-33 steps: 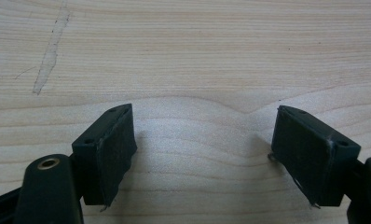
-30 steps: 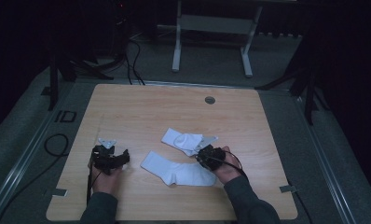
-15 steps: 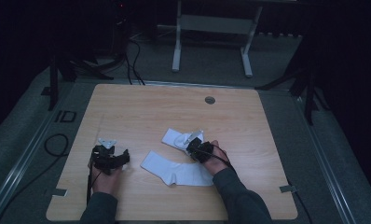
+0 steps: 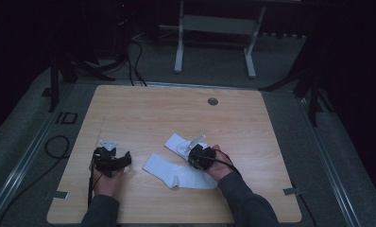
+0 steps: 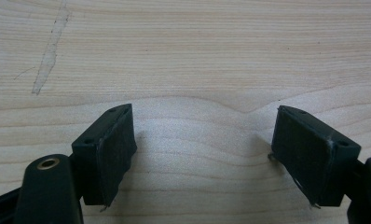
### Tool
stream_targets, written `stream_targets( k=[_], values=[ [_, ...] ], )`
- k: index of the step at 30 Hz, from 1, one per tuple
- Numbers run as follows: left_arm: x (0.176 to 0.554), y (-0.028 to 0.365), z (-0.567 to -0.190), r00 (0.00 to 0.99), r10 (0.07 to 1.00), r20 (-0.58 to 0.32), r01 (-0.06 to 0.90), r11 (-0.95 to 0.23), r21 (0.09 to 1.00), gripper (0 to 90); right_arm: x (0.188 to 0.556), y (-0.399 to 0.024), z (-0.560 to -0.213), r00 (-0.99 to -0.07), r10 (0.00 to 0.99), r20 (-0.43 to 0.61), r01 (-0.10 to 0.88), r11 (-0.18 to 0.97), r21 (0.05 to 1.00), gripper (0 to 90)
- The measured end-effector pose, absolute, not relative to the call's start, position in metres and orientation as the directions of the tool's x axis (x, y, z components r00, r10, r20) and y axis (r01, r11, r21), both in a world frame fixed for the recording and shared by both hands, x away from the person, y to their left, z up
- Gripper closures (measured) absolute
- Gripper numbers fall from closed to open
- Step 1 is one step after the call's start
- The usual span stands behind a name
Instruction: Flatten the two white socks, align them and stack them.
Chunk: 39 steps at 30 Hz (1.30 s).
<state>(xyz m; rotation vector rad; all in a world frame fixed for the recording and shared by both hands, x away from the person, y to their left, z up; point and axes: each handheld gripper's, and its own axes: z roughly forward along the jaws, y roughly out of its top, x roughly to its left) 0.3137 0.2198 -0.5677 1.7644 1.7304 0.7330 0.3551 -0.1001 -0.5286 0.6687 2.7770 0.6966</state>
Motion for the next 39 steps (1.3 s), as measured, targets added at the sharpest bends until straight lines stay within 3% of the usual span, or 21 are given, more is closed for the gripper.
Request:
stream_targets(
  k=[7, 24, 27, 30, 32, 39],
  values=[
    [0.314, 0.220, -0.568, 0.018, 1.000, 0.000, 0.694, -0.012, 0.720, 21.4, 0.366, -0.085, -0.513, -0.873, 0.470, -0.130, 0.356, 0.796, 0.490, 77.4],
    [0.314, 0.220, -0.568, 0.019, 1.000, 0.000, 0.696, -0.013, 0.718, 21.4, 0.405, -0.057, -0.522, -0.858, 0.478, -0.186, 0.385, 0.840, 0.382, 57.2],
    [0.314, 0.220, -0.568, 0.019, 1.000, 0.000, 0.696, -0.013, 0.718, 21.4, 0.407, -0.054, -0.525, -0.858, 0.478, -0.186, 0.389, 0.842, 0.373, 58.1],
    [0.314, 0.220, -0.568, 0.019, 1.000, 0.000, 0.696, -0.013, 0.718, 21.5, 0.409, -0.051, -0.527, -0.864, 0.474, -0.172, 0.386, 0.842, 0.378, 77.5],
    [0.314, 0.220, -0.568, 0.019, 1.000, 0.000, 0.696, -0.013, 0.718, 21.4, 0.409, -0.051, -0.527, -0.862, 0.472, -0.185, 0.380, 0.843, 0.380, 85.6],
    [0.314, 0.220, -0.568, 0.020, 1.000, 0.001, 0.696, -0.014, 0.718, 21.4, 0.408, -0.064, -0.517, -0.856, 0.493, -0.157, 0.392, 0.815, 0.426, 88.4]
  ],
)
